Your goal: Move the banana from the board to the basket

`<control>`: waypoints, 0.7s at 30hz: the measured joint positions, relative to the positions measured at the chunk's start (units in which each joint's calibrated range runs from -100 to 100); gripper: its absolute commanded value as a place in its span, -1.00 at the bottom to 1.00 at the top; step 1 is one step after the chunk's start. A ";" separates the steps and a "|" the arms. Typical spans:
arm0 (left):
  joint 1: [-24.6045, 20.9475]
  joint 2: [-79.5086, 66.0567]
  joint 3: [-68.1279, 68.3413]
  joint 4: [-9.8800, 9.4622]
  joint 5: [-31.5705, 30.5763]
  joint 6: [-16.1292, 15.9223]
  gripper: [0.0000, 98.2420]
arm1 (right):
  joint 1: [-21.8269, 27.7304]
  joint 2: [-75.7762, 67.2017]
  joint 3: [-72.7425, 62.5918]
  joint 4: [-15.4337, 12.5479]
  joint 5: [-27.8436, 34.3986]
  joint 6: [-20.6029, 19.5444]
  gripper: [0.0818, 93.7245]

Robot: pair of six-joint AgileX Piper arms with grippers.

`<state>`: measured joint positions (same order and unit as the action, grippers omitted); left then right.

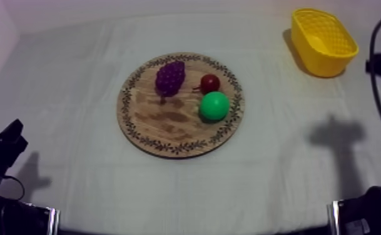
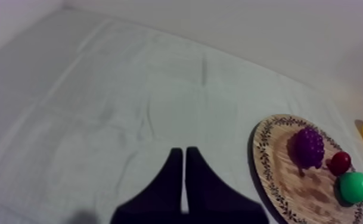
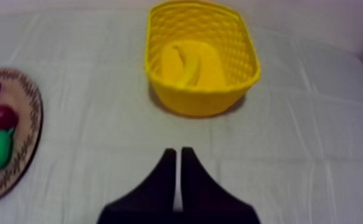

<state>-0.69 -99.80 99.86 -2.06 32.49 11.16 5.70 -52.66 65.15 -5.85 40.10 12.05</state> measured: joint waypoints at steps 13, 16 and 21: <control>0.00 0.00 0.00 0.00 0.00 0.00 -1.00 | -2.26 -28.66 19.39 3.01 7.28 -3.17 -0.99; 0.00 0.00 0.00 0.00 0.00 0.00 -1.00 | -1.42 -32.97 22.22 2.79 7.45 -2.29 -0.99; 0.00 0.00 0.00 0.00 0.00 0.00 -1.00 | -1.24 -37.70 25.98 2.85 7.39 -2.16 -0.99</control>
<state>-0.69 -99.80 99.86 -2.06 32.49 11.16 4.46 -90.35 91.13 -3.00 47.49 9.89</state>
